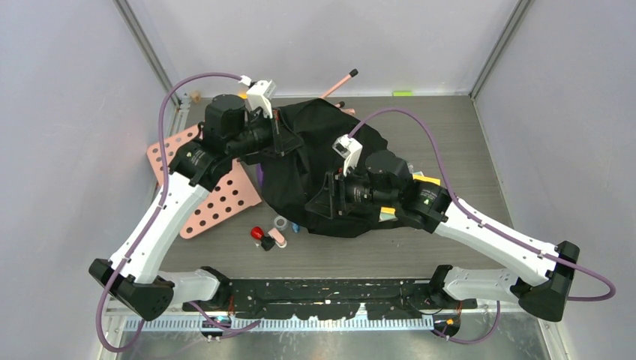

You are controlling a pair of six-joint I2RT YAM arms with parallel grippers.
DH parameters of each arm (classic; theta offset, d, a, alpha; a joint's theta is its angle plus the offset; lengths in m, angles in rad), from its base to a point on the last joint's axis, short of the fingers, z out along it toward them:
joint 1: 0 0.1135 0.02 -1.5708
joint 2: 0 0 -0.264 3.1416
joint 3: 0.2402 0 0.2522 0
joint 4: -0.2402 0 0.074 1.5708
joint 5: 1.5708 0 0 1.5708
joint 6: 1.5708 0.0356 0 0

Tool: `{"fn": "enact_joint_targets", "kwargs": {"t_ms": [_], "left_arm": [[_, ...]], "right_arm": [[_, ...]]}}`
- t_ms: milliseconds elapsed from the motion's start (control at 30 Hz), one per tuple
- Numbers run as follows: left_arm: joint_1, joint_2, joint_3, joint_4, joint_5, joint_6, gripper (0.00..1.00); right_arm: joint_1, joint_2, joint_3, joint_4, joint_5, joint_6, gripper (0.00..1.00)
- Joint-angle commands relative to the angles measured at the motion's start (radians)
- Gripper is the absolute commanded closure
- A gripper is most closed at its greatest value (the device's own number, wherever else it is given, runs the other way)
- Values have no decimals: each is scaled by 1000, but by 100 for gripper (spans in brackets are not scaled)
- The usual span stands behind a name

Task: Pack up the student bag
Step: Unzip the student bag at the center of the board.

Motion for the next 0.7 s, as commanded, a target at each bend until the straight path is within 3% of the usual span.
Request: {"fn": "enact_joint_targets", "kwargs": {"t_ms": [0,333,500,667], "left_arm": [[12,-4,67,52,20,27,100],[15,1,84,36,36,42,100],[15,4,91,32,36,45,100],[16,5,98,25,38,48,100]], "right_arm": [[5,-25,-8,11,-22,-9,44],[-4,-25,-14,-14,14,-62,36],[-4,-7,2,5,-63,-54,49],[-11,-18,-10,8,-58,-70,53]]}}
